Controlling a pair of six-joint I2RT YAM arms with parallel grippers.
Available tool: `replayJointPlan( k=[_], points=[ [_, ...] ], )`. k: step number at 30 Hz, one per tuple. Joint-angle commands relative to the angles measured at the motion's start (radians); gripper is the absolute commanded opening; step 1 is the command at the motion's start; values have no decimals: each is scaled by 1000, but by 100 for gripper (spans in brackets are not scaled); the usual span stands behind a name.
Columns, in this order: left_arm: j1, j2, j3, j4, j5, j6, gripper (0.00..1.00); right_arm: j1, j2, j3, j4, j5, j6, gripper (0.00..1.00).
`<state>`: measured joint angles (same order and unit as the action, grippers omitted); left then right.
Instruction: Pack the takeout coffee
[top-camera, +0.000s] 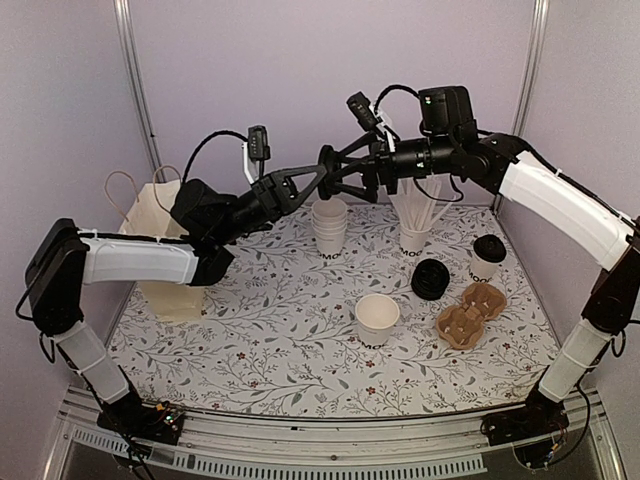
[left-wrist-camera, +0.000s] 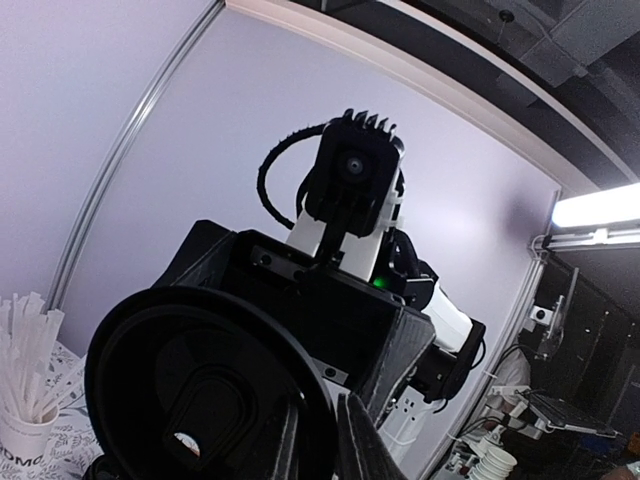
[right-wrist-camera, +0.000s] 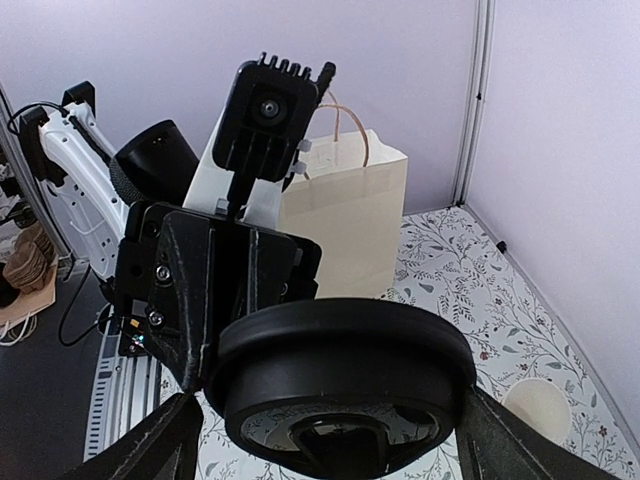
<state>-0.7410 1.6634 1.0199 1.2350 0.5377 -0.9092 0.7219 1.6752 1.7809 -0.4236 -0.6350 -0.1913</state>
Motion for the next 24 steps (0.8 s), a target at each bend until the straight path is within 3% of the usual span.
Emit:
replayJointPlan(
  k=[1, 12, 16, 18, 20, 24],
  points=[
    [3, 11, 2, 52, 8, -19, 15, 7, 26, 28, 15, -29, 19, 86],
    [3, 10, -1, 38, 7, -13, 19, 8, 21, 2, 14, -9, 11, 69],
    [5, -5, -21, -5, -23, -11, 36, 8, 22, -8, 5, 23, 2, 67],
    [13, -41, -45, -88, -58, -2, 49, 5, 12, -24, -16, 48, -29, 67],
    [21, -102, -90, -174, -88, 56, 96, -8, -9, -54, -42, 61, -89, 67],
    [22, -247, -146, -442, -224, 238, 100, -28, -42, -90, -163, 119, -243, 66]
  ],
)
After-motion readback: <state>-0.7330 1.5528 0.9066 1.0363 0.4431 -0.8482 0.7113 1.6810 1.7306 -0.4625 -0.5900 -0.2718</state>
